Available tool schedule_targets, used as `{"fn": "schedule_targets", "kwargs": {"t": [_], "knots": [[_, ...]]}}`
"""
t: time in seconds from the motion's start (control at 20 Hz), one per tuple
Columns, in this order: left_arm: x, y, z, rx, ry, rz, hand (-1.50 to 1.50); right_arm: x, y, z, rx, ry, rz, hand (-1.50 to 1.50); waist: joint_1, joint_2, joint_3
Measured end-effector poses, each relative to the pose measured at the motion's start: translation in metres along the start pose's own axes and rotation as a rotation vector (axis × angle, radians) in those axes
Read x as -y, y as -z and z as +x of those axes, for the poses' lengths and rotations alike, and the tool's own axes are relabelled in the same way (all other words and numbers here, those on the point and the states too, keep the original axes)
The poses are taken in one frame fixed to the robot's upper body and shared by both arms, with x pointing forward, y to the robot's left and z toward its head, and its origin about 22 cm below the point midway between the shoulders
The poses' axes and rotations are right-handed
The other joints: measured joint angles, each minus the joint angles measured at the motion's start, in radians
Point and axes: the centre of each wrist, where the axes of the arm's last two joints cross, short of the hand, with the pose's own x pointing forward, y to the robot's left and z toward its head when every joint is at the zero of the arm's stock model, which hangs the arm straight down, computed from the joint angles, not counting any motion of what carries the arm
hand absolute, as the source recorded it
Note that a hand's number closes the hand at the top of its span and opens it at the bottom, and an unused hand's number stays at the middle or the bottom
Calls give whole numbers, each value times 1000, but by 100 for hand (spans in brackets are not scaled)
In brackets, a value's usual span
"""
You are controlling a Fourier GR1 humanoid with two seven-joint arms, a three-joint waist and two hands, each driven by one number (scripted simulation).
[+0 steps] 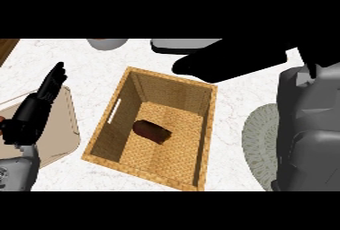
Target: Pick the sweet potato from the placemat and place it in the basket
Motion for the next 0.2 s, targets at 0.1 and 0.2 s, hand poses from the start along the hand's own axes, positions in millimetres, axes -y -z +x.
{"fn": "schedule_targets", "kwargs": {"t": [0.1,0.2], "knots": [[-2,0,1,0,2,-6,0,16,1,-10,-23,52,-77,-150,-2,1,0],[-2,2,3,-2,5,-1,0,35,2,-23,-46,104,-153,-150,-5,1,1]]}}
